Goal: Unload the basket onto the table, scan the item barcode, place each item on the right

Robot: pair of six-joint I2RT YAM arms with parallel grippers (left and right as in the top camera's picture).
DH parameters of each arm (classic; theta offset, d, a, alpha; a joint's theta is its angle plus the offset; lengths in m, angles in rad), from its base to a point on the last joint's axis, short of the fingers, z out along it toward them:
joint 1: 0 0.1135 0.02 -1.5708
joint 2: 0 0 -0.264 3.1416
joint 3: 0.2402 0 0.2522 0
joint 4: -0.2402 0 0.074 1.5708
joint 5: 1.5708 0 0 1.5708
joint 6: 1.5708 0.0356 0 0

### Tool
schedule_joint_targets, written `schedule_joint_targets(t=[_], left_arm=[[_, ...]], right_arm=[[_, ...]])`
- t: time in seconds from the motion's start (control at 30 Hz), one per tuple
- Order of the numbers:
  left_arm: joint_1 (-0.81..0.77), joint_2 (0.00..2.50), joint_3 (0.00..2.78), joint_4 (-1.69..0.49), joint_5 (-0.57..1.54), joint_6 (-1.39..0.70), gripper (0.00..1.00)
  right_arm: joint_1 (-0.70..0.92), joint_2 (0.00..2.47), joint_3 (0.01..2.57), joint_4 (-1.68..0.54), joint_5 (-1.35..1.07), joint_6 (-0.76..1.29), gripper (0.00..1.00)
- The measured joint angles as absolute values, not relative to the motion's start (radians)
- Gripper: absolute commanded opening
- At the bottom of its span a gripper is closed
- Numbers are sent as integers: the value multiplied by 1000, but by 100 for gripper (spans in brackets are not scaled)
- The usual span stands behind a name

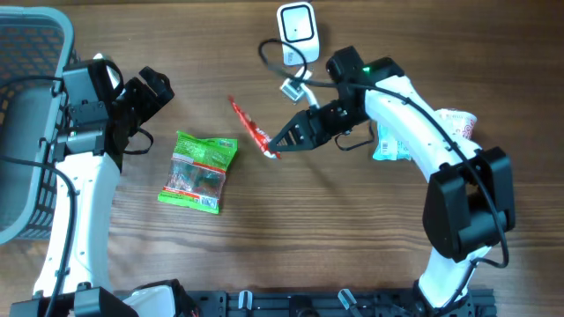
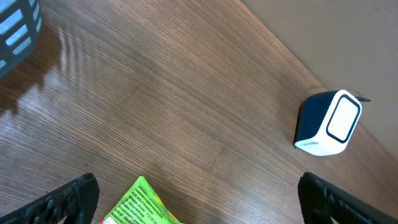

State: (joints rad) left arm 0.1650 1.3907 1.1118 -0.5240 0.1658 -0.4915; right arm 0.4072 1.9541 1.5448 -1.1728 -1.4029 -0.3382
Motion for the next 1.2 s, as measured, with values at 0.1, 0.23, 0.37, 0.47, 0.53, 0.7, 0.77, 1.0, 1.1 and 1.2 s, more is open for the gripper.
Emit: schedule_joint_targets(t=[0.1,0.23,0.37,0.47,0.53,0.7,0.77,1.0,1.1,1.2], left_arm=[[165,1391,1112,-522,165,-492,100],[165,1391,1112,-524,166,-492,100],[165,1391,1112,-524,166,-492,100],[165,1391,1112,-524,166,-492,100],[165,1391,1112,-524,166,-492,100],[165,1391,1112,-524,166,-491,100],[165,1391,1112,-524,166,-492,100],[165,1391,1112,-524,166,-492,100],[165,1391,1112,-524,166,-492,100],[165,1391,1112,-524,166,-491,100]], right_arm=[[506,1954,1542,-987,-1245,-241,4],[645,1954,1541,-897,-742,77,4],[729,1955,1539,-966,-233,249,4],[748,1955,1477,-1036,175,379,4],[743,1955,1432,-1101,412,476,4],[754,1956,1316,-1030,802,673,4],[783,1958,1215,-919,877,666,4],[894,1961,1126,-629,807,395,31],[893,1961,1126,-614,723,362,45],[875,1922,1151,-625,613,313,63]])
